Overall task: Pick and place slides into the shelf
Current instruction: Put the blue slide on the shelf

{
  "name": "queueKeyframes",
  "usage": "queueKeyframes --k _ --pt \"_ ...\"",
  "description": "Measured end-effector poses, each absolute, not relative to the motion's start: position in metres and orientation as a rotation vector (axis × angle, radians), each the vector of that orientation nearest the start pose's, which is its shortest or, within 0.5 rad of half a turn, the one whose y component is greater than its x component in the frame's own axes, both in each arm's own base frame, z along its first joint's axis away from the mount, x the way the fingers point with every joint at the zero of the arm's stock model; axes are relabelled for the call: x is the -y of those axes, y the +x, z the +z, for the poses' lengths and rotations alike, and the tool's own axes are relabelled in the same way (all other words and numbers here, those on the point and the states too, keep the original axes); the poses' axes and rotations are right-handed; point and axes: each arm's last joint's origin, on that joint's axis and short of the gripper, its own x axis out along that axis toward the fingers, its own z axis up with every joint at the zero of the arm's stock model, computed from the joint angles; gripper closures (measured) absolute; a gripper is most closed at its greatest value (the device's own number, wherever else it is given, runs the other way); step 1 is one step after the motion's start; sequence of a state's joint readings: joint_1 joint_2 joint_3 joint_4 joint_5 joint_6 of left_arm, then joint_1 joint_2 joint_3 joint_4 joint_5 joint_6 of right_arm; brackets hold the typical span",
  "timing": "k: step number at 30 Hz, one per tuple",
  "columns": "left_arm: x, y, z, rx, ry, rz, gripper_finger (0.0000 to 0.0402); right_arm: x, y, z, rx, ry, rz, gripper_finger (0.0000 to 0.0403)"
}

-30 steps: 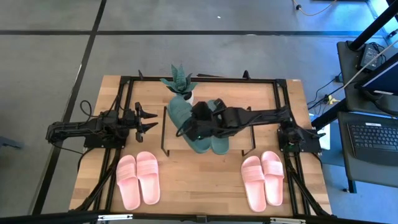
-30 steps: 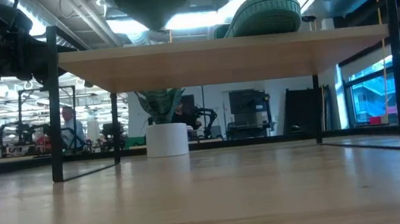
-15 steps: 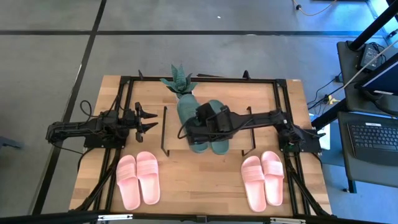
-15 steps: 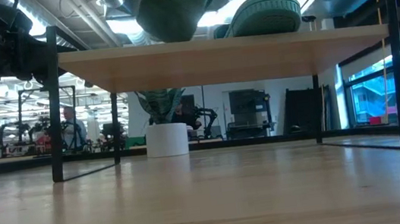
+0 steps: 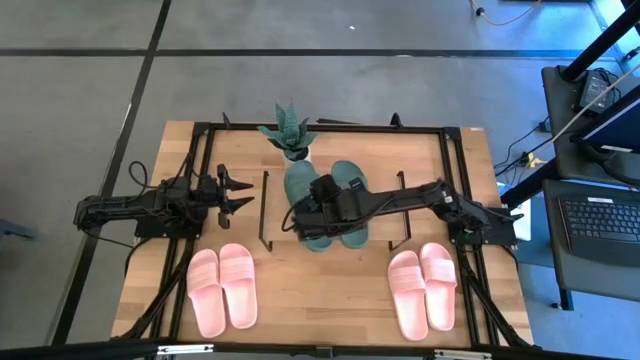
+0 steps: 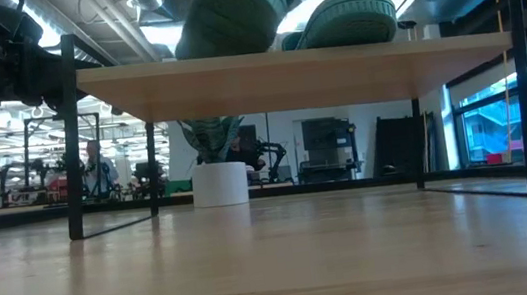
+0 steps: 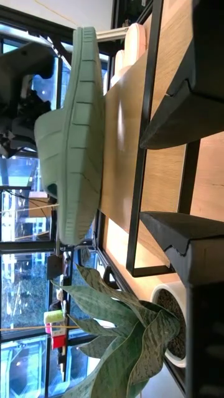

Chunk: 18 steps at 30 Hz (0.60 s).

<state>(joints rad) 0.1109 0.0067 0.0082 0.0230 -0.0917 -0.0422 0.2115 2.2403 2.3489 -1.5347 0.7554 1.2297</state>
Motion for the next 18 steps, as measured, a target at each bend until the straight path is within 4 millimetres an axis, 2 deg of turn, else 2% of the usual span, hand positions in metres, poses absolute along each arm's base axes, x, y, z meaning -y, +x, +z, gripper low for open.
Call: queueKeyframes --k 8,18 --pt "-0.0134 0.0966 0.168 0.029 -0.043 0.202 0.0235 -0.0676 0.4312 0.3013 -0.791 0.358 -1.107 0.0386" --pt "-0.0134 0.0965 0.168 0.029 -0.044 0.202 0.0235 -0.0663 0.4295 0.301 -0.798 0.354 -1.123 0.0386"
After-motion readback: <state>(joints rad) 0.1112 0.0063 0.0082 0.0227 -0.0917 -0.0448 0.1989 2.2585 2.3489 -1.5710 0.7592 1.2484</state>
